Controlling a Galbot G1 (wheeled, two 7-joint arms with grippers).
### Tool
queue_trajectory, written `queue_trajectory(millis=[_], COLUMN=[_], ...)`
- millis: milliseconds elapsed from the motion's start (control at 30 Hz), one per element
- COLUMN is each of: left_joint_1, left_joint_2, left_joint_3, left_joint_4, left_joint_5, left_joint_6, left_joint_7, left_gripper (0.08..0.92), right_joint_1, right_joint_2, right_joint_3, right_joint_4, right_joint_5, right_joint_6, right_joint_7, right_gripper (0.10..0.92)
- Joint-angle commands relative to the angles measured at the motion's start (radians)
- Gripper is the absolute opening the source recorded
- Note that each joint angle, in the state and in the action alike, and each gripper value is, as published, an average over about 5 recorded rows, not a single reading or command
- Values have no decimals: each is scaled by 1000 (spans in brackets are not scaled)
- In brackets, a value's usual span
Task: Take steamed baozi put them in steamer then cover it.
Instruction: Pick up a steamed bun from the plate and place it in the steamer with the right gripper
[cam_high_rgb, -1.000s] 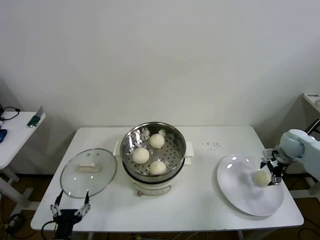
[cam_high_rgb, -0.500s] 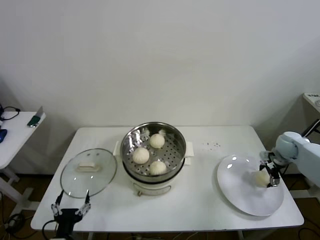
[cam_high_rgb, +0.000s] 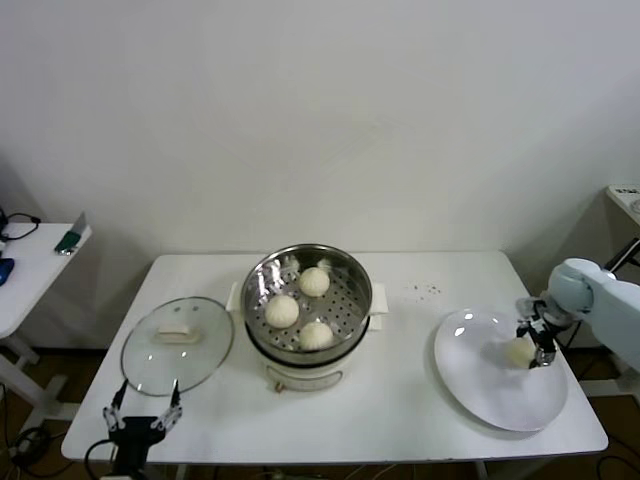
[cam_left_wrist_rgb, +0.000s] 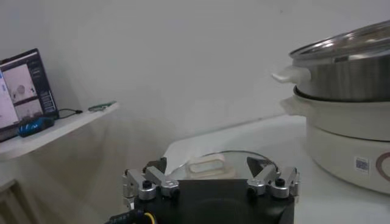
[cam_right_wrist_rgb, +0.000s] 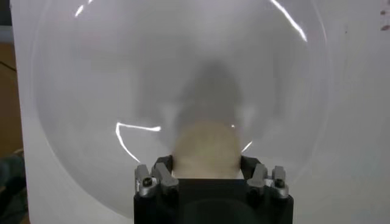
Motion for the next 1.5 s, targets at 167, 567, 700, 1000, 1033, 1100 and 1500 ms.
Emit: queue_trajectory(millis=[167,567,700,1000,1033,1100,1500], left_joint_1=[8,48,45,22,21,20,-13], left_joint_2=[0,39,43,58,59,61,72], left_joint_3=[22,95,109,105,103,102,100], left_joint_4=[-11,-45,-44,-45,-44,-44,-20], left_joint_5=[6,17,16,10,9,7,-3], left_joint_6=[-7,-31,-39,-36,-36,-34,-26], left_joint_7=[0,2,1,1,1,2,4], left_gripper=[823,823,823,823,823,823,823], right_joint_1=[549,932,972,886,873,850,749], right_joint_2=[75,401,491,653,664,680,743], right_joint_3=[-418,-719,-789,-811,-814,-816,-842], right_joint_4=[92,144,166,202,201,199,164], right_joint_5=[436,994,1089,1167,1166,1162,1114], right_joint_6=[-112,-232,-252,-301,-303,-306,-310], right_joint_7=[29,135,170,257,262,269,273], right_gripper=[704,706,712,712,712,712,712])
